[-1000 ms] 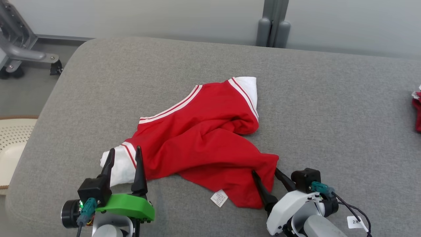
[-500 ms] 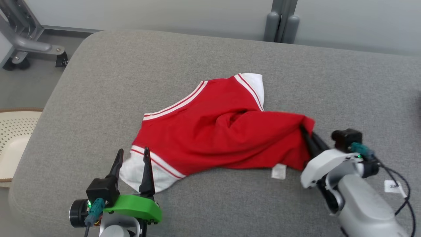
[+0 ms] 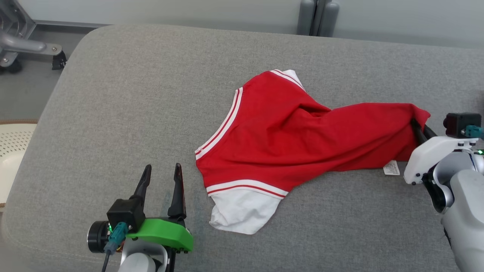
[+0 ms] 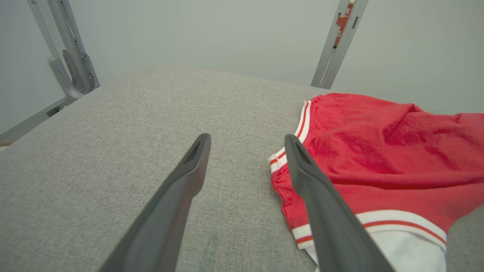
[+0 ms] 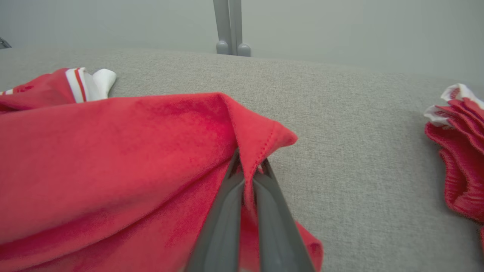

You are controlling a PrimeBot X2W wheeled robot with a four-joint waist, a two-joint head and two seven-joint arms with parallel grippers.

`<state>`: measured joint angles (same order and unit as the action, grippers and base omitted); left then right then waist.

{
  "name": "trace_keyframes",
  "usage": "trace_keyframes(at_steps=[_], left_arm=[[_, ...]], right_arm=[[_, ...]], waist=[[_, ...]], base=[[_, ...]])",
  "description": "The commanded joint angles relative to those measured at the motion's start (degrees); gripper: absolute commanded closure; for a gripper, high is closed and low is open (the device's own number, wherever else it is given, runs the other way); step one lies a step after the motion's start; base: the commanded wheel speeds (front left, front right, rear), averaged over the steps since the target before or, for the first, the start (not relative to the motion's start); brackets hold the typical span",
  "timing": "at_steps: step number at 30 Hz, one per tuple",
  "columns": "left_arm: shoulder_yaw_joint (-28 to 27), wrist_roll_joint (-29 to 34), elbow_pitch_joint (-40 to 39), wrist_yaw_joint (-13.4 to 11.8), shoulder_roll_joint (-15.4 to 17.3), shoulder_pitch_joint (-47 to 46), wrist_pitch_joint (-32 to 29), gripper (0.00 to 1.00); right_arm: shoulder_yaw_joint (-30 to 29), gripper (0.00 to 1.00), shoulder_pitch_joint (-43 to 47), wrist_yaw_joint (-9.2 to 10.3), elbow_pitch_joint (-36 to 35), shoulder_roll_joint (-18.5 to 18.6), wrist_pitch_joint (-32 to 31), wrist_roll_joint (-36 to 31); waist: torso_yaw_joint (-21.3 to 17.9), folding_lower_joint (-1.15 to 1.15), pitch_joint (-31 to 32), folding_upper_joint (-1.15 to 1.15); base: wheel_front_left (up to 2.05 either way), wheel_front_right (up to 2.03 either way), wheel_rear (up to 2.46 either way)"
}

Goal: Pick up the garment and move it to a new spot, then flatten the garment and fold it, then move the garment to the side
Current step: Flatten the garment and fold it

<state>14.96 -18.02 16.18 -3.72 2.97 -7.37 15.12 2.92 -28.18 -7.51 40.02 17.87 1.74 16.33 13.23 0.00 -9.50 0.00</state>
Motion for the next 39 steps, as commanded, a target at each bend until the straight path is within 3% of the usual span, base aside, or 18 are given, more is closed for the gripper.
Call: trace_keyframes(at_steps=[1, 3, 4, 5, 6, 15, 22, 29, 39], left_arm=[[0.1, 0.3, 0.0, 0.4, 0.0, -1.1, 0.0, 0.00], [0.4, 0.4, 0.1, 0.5, 0.0, -1.7, 0.0, 0.00], [0.5, 0.5, 0.1, 0.6, 0.0, -1.9, 0.0, 0.00], [0.5, 0.6, 0.3, 0.6, 0.0, -2.1, 0.0, 0.00], [0.6, 0.7, 0.4, 0.6, 0.0, -2.2, 0.0, 0.00], [0.8, 1.0, 1.2, 0.5, 0.0, -1.3, 0.0, 0.00], [0.6, 1.1, 1.2, 0.4, 0.0, -0.2, 0.0, 0.00], [0.2, 1.9, 1.1, 0.7, 0.0, -0.5, 0.0, 0.00], [0.3, 2.1, 1.1, 0.6, 0.0, -2.2, 0.0, 0.00]], right_arm=[[0.5, 1.00, -1.7, 0.04, 0.8, 0.0, -0.6, 0.1], [1.1, 1.00, -3.9, 0.04, 2.5, 0.4, -0.7, -0.9], [1.3, 0.92, -4.8, 0.04, 3.3, 0.2, -0.5, -1.1], [1.3, 0.56, -6.0, 0.04, 4.3, 0.1, 0.1, -1.4], [1.4, 0.00, -6.7, 0.04, 5.2, 0.1, 0.5, -1.7], [1.9, 0.00, -9.4, 0.04, 10.3, -0.2, 8.7, -3.9], [-1.1, 0.00, -1.2, 0.04, 4.1, -2.5, 12.9, -2.7], [4.2, 0.00, 8.7, 0.04, -4.1, -6.9, 10.2, -4.9], [4.8, 0.00, 4.9, 0.04, 1.1, -8.6, 7.1, -7.3]], waist=[[0.3, 0.00, -0.9, 0.00], [0.4, 0.00, -1.6, 0.00], [0.5, 0.00, -1.8, 0.00], [0.5, 0.00, -2.1, 0.00], [0.4, 0.00, -2.2, 0.00], [-2.4, 0.00, -0.7, 0.00], [-6.5, 0.00, 1.1, 0.00], [-9.7, 0.00, 0.2, 0.00], [-7.0, 0.00, -2.0, 0.00]], base=[[0.00, 0.00, 0.00], [0.00, 0.00, 0.00], [0.00, 0.00, 0.00], [0.00, 0.00, 0.00], [0.00, 0.00, 0.00], [0.00, 0.00, 0.00], [0.00, 0.00, 0.00], [0.00, 0.00, 0.00], [0.00, 0.00, 0.00]])
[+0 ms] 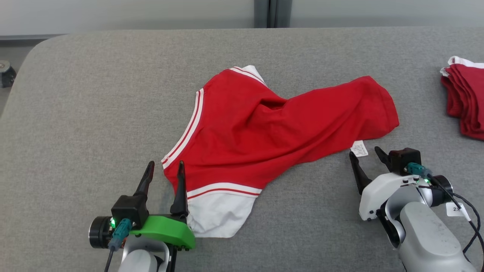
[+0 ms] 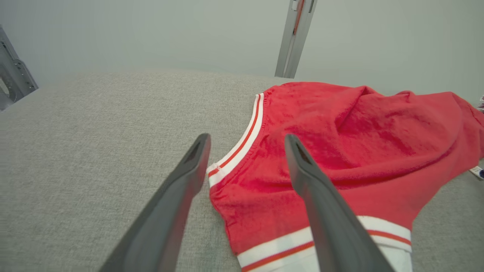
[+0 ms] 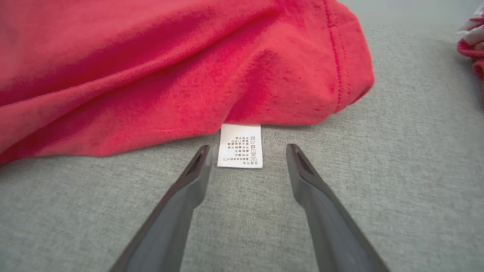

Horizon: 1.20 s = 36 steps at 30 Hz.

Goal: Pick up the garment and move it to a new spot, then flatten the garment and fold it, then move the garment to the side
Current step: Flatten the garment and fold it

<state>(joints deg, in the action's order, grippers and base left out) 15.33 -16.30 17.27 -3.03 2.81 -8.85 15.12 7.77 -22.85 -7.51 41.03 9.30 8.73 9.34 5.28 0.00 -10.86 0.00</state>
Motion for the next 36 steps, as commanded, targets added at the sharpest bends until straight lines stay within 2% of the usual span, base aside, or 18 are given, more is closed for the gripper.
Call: trace_keyframes(at_steps=[1, 3, 5, 6, 7, 8, 9, 15, 21, 30, 36], left_arm=[[-0.2, 0.4, 0.0, -0.1, 0.2, -0.7, 0.0, 0.00], [-0.4, 0.3, 0.1, -0.1, 0.2, -0.7, 0.0, 0.00], [-0.6, 0.3, 0.1, 0.0, 0.2, -0.8, 0.0, 0.00], [-0.7, 0.3, 0.1, 0.0, 0.2, -0.9, 0.0, 0.00], [-0.8, 0.2, 0.1, 0.0, 0.2, -0.9, 0.0, 0.00], [-0.9, 0.2, 0.1, 0.0, 0.2, -0.9, 0.0, 0.00], [-1.0, 0.2, 0.1, -0.1, 0.2, -0.9, 0.0, 0.00], [-1.3, 0.2, 0.0, -0.3, 0.2, -0.4, 0.0, 0.00], [-1.4, 0.4, -0.1, -0.3, 0.2, 0.3, 0.0, 0.00], [-1.7, 0.6, -0.2, -0.1, 0.2, 1.0, 0.0, 0.00], [-1.9, 0.7, -0.3, 0.0, 0.2, 1.1, 0.0, 0.00]], right_arm=[[-0.2, 0.00, -1.0, 0.04, 1.0, -0.1, 0.0, -0.3], [-0.3, 0.01, -1.9, 0.04, 2.7, -0.1, -0.1, -0.5], [-0.6, 0.56, -2.7, 0.04, 4.6, 0.0, -0.5, -0.6], [-0.8, 0.71, -3.0, 0.04, 5.7, -0.1, -0.5, -0.5], [-1.0, 0.80, -3.3, 0.04, 6.3, -0.3, -0.4, -0.5], [-1.1, 0.95, -3.6, 0.04, 7.1, -0.5, -0.2, -0.3], [-1.2, 1.00, -3.8, 0.04, 7.6, -0.5, 0.0, -0.2], [-1.5, 1.00, -4.3, 0.06, 9.1, -0.4, 1.8, 0.6], [-2.0, 1.00, -2.1, 0.06, 5.4, 0.0, 3.5, 0.9], [-7.1, 1.00, 7.9, 0.06, -7.4, 1.4, -2.0, -3.5], [-10.9, 1.00, 15.9, 0.06, -18.2, -1.9, -7.5, -6.7]], waist=[[1.3, 0.00, -0.8, 0.00], [1.9, 0.00, -1.1, 0.00], [2.3, 0.00, -1.2, 0.00], [2.4, 0.00, -1.2, 0.00], [2.5, 0.00, -1.2, 0.00], [2.5, 0.00, -1.2, 0.00], [2.4, 0.00, -1.1, 0.00], [0.8, 0.00, -0.5, 0.00], [-1.4, 0.00, 0.5, 0.00], [-3.8, 0.00, 1.4, 0.00], [-4.1, 0.00, 1.3, 0.00]], base=[[0.00, 0.00, 0.00], [0.00, 0.00, 0.00], [0.00, 0.00, 0.00], [0.00, 0.00, 0.00], [0.00, 0.00, 0.00], [0.00, 0.00, 0.00], [0.00, 0.00, 0.00], [0.00, 0.00, 0.00], [0.00, 0.00, 0.00], [0.00, 0.00, 0.00], [0.00, 0.00, 0.00]])
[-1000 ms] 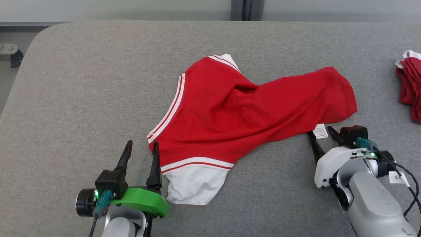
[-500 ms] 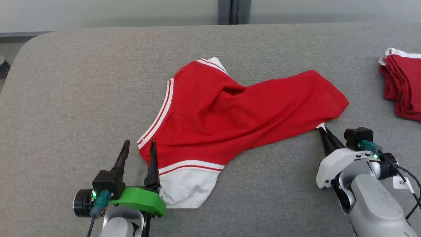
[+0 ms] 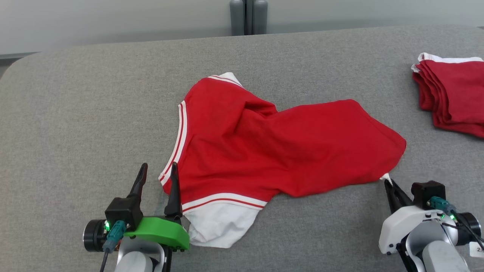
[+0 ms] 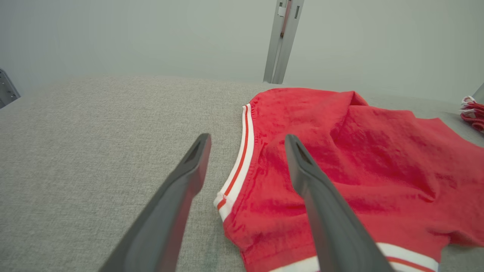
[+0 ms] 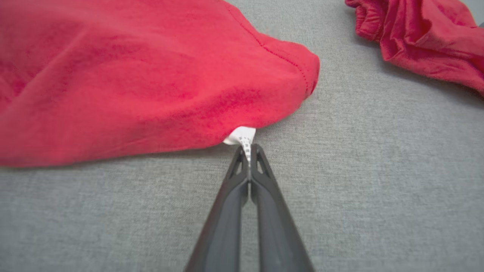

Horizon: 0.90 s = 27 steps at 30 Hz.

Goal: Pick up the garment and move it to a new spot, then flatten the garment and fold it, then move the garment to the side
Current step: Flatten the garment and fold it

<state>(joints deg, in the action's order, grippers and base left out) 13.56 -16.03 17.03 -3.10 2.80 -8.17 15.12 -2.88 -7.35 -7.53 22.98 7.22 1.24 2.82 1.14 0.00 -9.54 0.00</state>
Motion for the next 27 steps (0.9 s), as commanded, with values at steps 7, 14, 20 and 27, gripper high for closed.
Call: trace_keyframes(at_steps=[7, 14, 20, 27], left_arm=[[-0.2, 0.4, 0.6, 0.4, 0.2, 0.4, 0.0, 0.00], [-0.1, -0.4, 3.2, 0.8, 0.6, 0.7, 0.0, 0.00], [0.2, -1.0, 8.4, 1.1, 1.5, -2.0, -4.0, 0.00], [0.1, -2.3, 15.5, 0.5, 1.8, -5.1, -10.0, 0.00]], right_arm=[[-1.8, 1.00, 5.7, 0.08, -7.1, -2.5, -2.9, -1.5], [-4.4, 0.00, 8.2, 0.07, -11.5, -3.8, -0.5, 0.3], [-6.5, 0.00, 9.8, 0.07, -18.5, -4.0, -1.1, 0.0], [-7.7, 0.00, 10.2, 0.07, -25.8, -4.3, -1.2, -1.0]], waist=[[0.1, 0.00, 0.5, 0.00], [-0.4, 0.00, 2.0, 0.00], [-1.5, 0.00, 2.6, 0.00], [-3.0, 0.00, 2.1, 0.00]], base=[[0.00, 0.00, 0.00], [0.00, 0.00, 0.00], [0.00, 0.00, 0.00], [0.00, 0.00, 0.00]])
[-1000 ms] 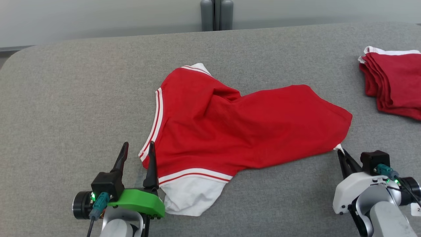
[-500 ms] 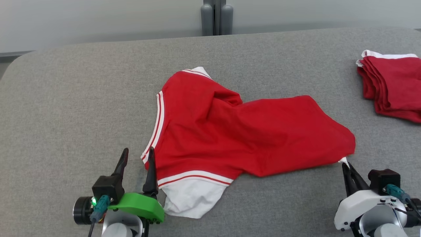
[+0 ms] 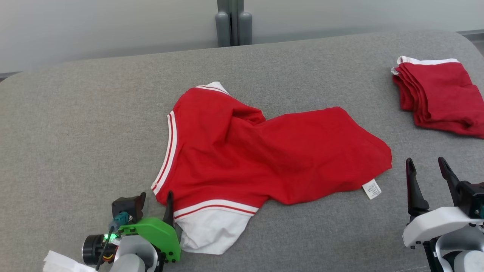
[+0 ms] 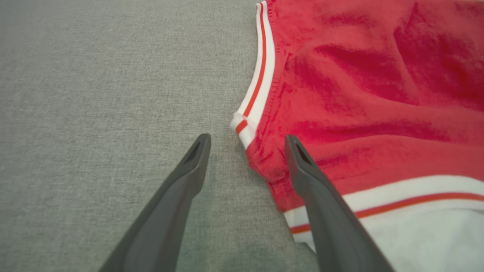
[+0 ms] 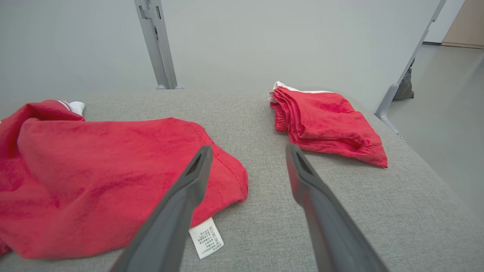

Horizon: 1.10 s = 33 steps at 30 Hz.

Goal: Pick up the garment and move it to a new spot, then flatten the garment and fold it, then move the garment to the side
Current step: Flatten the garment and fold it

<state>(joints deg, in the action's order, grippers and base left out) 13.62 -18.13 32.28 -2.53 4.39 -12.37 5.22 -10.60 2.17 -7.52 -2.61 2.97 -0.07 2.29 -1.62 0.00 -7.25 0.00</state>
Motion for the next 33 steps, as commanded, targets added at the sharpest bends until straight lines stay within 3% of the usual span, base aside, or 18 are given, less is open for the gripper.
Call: trace_keyframes(at_steps=[1, 2, 3, 4, 5, 6, 17, 33], left_arm=[[0.2, -0.3, 0.7, 0.1, 0.2, -1.2, -0.5, 0.00], [0.3, -0.7, 1.1, 0.3, 0.1, -1.6, -0.8, 0.00], [0.3, -0.8, 1.5, 0.5, 0.0, -1.8, -1.0, 0.11], [0.5, -0.9, 1.8, 0.7, 0.0, -2.1, -0.9, 0.45], [0.6, -1.1, 2.1, 0.8, 0.0, -2.3, -0.8, 0.64], [0.7, -1.1, 2.4, 1.0, -0.1, -2.6, -0.8, 1.00], [0.8, 0.7, 1.4, 1.7, 1.8, -11.4, 5.5, 1.00], [-2.6, 0.5, 9.3, 2.3, 6.6, -24.0, 9.5, 1.00]], right_arm=[[0.1, 0.00, 0.6, 0.06, -0.7, 0.0, 0.2, -0.5], [0.3, 0.00, 0.6, 0.06, -1.2, -0.1, 0.1, -0.5], [0.5, 0.00, 0.7, 0.06, -1.5, -0.1, 0.1, -0.3], [0.6, 0.00, 0.7, 0.06, -1.6, -0.1, 0.1, 0.0], [0.7, 0.00, 0.6, 0.07, -1.8, -0.1, 0.1, 0.2], [0.8, 0.00, 0.5, 0.06, -1.8, -0.1, 0.4, 0.3], [1.6, 0.00, -2.3, 0.06, -1.8, -0.1, 2.4, 0.3], [0.2, 0.00, -7.6, 0.06, 4.6, -0.1, 7.7, 0.7]], waist=[[-0.4, 0.00, -0.3, 0.00], [-0.6, 0.00, -0.4, 0.00], [-0.7, 0.00, -0.5, 0.00], [-0.8, 0.00, -0.6, 0.00], [-0.9, 0.00, -0.6, 0.00], [-1.0, 0.00, -0.7, 0.00], [-1.9, 0.00, -3.2, 0.00], [-5.4, 0.00, -9.1, 0.00]], base=[[0.00, 0.00, 0.00], [0.00, 0.00, 0.00], [0.00, 0.00, 0.00], [0.00, 0.00, 0.00], [0.00, 0.00, 0.00], [0.00, 0.00, 0.00], [0.00, 0.00, 0.00], [0.00, 0.00, 0.00]])
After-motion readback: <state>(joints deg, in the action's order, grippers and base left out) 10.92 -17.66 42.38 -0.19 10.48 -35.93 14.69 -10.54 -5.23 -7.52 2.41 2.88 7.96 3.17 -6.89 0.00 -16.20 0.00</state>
